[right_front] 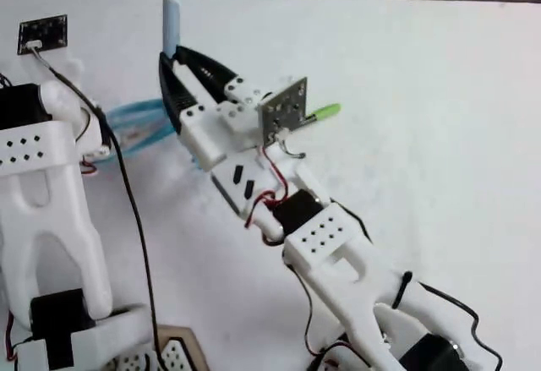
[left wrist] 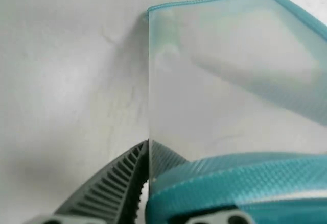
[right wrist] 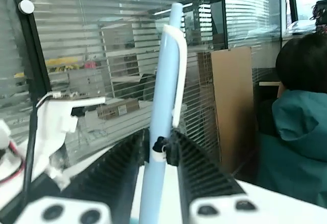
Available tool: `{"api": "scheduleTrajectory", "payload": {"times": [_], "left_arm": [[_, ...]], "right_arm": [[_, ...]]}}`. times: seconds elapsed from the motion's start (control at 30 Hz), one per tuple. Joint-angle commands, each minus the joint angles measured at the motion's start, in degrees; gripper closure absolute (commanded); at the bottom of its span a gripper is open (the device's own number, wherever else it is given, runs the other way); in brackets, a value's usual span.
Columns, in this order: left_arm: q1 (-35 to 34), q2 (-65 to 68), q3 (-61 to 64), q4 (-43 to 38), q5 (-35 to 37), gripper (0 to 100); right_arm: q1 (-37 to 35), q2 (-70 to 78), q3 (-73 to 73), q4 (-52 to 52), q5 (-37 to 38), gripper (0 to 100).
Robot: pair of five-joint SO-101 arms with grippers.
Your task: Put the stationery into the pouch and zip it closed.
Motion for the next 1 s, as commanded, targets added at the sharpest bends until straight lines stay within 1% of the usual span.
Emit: {"api": "scheduleTrajectory", "payload": {"times": [0.0,0.13,0.33,0.43,0.5,0.7,0.77,0.9,0.97], "left_arm": [[0.1,1.0,-0.4,-1.1,0.5,98],[0.1,1.0,-0.4,-1.1,0.5,98],[0.1,1.0,-0.4,-1.1,0.5,98],[0.1,1.0,-0.4,-1.1,0.4,98],[0.1,1.0,-0.4,-1.1,0.4,98],[0.1,1.0,-0.4,-1.1,0.4,98],[0.1,1.0,-0.4,-1.1,0.4,98],[0.1,1.0,-0.4,-1.1,0.4,98],[0.1,1.0,-0.4,-1.1,0.4,98]], "right_arm": [[-2.2,0.3,-0.4,-0.9,0.7,98.2],[-4.7,1.6,1.5,-0.9,0.7,98.2],[-4.8,2.9,1.8,0.0,0.9,98.1],[-5.5,2.5,1.3,6.5,5.8,97.7],[-6.5,1.5,1.3,10.8,7.0,94.0],[-7.9,-1.9,1.2,19.8,6.9,76.1],[-7.8,-2.8,0.8,21.2,6.8,74.3],[-6.8,-4.5,-4.1,25.8,6.7,74.4],[-5.0,-4.5,-9.3,30.0,2.6,74.4]]}}
